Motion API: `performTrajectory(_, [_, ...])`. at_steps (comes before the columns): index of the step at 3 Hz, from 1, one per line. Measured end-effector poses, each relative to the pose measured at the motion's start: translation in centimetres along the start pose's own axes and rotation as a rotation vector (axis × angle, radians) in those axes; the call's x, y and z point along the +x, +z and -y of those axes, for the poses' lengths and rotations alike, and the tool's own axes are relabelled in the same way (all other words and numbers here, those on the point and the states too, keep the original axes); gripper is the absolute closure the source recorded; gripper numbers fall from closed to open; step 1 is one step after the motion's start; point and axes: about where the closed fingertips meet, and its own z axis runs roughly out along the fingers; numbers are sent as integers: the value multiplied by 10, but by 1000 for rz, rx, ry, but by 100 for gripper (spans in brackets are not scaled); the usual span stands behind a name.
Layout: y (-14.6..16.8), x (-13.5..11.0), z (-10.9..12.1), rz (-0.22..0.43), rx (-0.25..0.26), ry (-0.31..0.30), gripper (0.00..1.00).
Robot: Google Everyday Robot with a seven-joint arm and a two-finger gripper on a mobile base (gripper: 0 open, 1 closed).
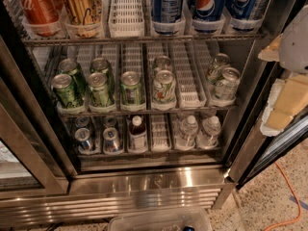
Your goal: Pick green can from middle shelf of fridge
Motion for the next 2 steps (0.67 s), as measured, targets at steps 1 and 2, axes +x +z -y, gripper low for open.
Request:
performTrajectory(1, [0,0,0,0,0,0,0])
performTrajectory(2, [14,-16,-3,45,-8,-11,0])
